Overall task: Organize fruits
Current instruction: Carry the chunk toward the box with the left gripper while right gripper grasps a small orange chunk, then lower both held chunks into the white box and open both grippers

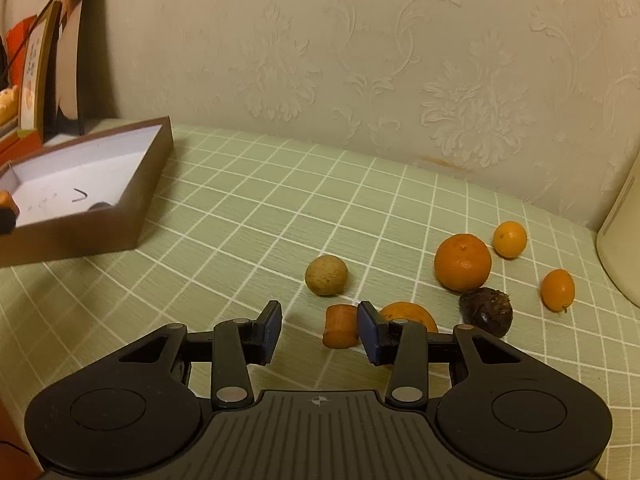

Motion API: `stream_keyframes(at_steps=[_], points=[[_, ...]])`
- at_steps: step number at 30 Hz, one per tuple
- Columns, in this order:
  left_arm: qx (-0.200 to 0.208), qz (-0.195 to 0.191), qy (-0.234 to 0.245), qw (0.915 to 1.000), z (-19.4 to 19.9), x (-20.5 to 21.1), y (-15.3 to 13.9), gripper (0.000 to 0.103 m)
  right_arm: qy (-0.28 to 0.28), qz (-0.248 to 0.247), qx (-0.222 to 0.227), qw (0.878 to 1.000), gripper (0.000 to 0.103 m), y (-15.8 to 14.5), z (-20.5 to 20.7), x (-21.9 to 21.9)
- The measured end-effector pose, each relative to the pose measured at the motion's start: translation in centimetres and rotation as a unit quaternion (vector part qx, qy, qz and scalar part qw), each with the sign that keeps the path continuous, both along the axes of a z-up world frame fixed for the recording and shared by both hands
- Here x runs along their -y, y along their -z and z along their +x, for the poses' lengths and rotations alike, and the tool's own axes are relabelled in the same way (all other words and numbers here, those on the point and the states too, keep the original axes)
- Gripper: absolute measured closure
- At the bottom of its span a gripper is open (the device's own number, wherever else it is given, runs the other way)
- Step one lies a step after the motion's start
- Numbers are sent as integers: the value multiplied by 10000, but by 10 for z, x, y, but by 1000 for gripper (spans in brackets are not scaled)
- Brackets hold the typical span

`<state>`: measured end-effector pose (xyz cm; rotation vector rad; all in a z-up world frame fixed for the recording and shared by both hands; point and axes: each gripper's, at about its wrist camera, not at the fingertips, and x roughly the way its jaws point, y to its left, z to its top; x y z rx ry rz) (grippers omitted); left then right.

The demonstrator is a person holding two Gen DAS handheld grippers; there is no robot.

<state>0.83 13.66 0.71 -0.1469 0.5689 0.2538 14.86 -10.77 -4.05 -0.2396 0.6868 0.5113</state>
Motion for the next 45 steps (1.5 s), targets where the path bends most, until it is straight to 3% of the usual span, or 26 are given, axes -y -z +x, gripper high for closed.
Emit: stream_keyframes(at_steps=[6,11,16,25,36,45], points=[[19,-10,46,10000,1,3,0,91,108,-30,-45,9999,63,4,4,5],[11,-3,51,10000,2,2,1,91,205,-26,-70,9998,84,5,7,7],[-2,3,47,10000,3,2,1,91,135,-198,16,9997,84,7,5,3],[23,-8,-17,10000,0,-1,1,91,54,-72,-77,9999,85,3,7,1],[77,41,-481,9988,-22,-35,-6,91,-267,528,250,9979,85,-45,-5,-30],[122,246,-897,9956,-40,-65,-13,91,-802,881,509,9916,85,-75,-27,-88]])
